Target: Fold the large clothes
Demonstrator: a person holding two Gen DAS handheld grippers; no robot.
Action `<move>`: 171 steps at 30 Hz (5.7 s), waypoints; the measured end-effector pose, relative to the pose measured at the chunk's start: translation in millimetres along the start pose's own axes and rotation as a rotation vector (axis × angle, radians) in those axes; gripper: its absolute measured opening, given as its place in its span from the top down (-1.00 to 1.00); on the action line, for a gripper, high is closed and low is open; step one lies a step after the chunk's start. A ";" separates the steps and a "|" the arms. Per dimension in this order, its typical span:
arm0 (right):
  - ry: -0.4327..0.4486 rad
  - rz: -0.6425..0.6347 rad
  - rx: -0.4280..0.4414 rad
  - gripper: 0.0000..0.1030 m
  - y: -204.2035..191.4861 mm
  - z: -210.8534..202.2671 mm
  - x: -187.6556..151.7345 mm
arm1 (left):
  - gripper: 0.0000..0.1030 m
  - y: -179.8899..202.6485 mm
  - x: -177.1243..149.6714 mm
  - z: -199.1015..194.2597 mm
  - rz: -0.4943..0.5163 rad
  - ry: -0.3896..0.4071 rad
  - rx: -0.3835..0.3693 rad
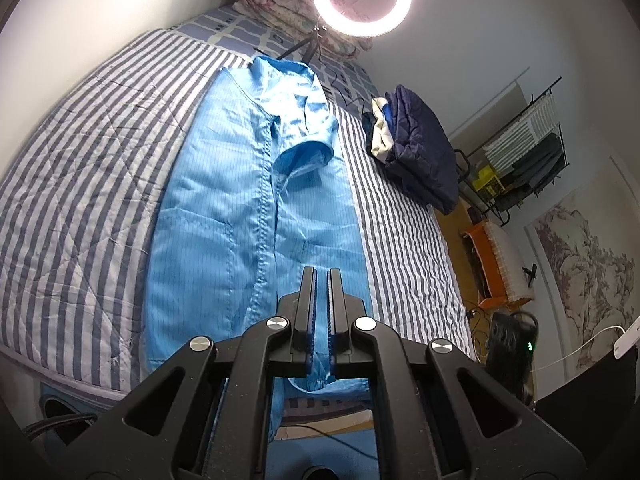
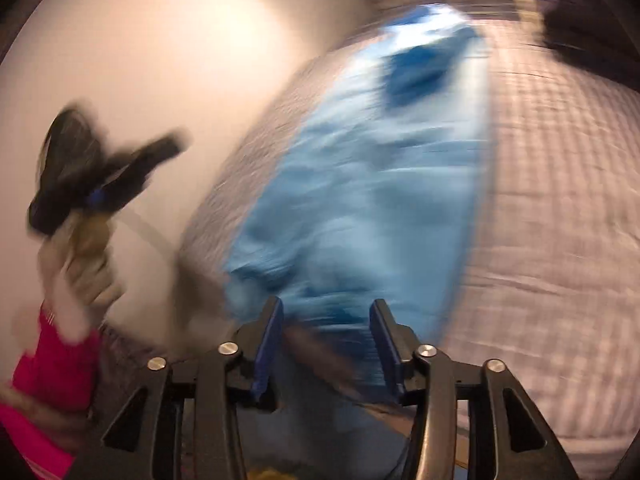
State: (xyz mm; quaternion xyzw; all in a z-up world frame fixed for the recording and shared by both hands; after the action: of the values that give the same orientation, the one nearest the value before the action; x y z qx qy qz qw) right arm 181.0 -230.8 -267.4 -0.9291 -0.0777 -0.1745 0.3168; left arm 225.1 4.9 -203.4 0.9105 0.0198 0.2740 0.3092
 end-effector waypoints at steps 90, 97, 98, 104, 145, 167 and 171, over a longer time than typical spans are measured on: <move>0.070 0.070 -0.200 -0.19 67.7 -9.9 62.3 | 0.20 -140.7 -39.8 34.0 -0.269 -0.159 0.066; -0.027 0.189 -0.116 -0.16 79.7 26.2 9.1 | 0.20 -179.3 -53.3 52.1 -0.382 -0.153 0.086; -0.040 0.182 -0.126 -0.16 78.5 30.9 5.5 | 0.20 -181.9 -54.6 53.8 -0.410 -0.157 0.055; -0.039 0.162 -0.173 -0.08 75.9 34.2 2.9 | 0.46 -183.2 -58.5 63.0 -0.366 -0.184 0.028; -0.080 0.285 0.238 0.97 76.9 57.7 25.4 | 0.96 -138.5 -62.4 33.7 -0.411 -0.226 -0.139; 0.108 0.294 0.120 0.98 93.3 44.8 179.3 | 0.97 -127.3 107.1 78.3 -0.342 -0.102 -0.084; 0.111 0.337 0.090 0.98 115.7 62.8 199.1 | 0.97 -143.7 121.0 102.1 -0.387 -0.106 -0.074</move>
State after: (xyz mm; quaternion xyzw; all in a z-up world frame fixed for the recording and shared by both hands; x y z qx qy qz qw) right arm 412.4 -276.6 -304.3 -0.9029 0.0890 -0.1663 0.3864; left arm 399.2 89.4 -294.2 0.8909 0.1681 0.1617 0.3898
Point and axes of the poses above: each gripper's, at about its wrist camera, not at the fingertips, and z roughly the way its jaws point, y to its right, x to its top, the point moved 5 cm from there along z, roughly the way its jaws point
